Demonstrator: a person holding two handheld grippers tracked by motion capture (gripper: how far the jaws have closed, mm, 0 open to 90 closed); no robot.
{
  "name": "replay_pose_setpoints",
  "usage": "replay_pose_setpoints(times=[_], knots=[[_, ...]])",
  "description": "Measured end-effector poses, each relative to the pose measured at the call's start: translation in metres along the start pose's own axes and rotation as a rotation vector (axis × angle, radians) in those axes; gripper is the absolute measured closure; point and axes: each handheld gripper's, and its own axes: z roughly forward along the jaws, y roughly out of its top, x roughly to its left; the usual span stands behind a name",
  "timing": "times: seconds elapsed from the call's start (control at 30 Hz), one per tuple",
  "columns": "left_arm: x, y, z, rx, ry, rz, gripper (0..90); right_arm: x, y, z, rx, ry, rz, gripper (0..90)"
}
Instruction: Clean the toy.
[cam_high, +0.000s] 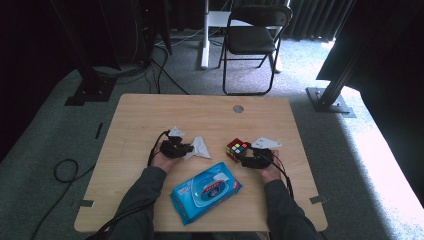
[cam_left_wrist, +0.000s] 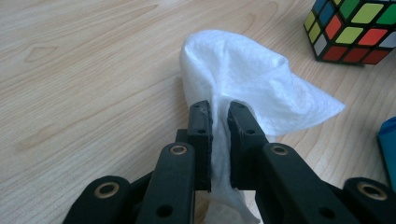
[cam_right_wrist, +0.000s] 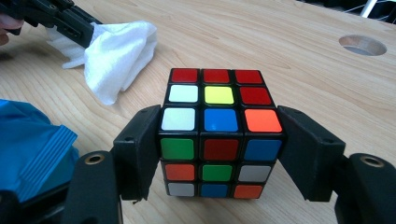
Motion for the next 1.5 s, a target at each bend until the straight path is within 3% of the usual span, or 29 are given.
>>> replay_pose_setpoints(times=[0.27,0.5,0.97,1.13,1.33,1.5], knots=[[-0.001,-0.001,0.0,-0.002,0.0,0.0,76.6,-0.001,-0.002,0.001,0.014,0.004,0.0,34.0],[-0.005,0.0,0.001,0.011,0.009,0.031,69.6,-0.001,-0.005,0.001,0.015,0.017,-0.004,32.2],[-0.008,0.005,-0.004,-0.017,0.006,0.045,52.2,-0.002,0.004,-0.012,-0.046,0.036,0.007,23.3],[-0.007,0.005,-0.009,-0.045,-0.001,0.03,49.7,-0.004,0.01,-0.022,-0.096,0.022,0.008,23.1],[-0.002,0.005,-0.022,-0.126,-0.031,0.0,39.0,-0.016,0.01,-0.034,-0.128,-0.011,0.046,23.3],[0.0,0.005,-0.028,-0.137,-0.022,-0.005,32.8,-0.027,0.007,-0.041,-0.141,-0.042,0.081,23.4]])
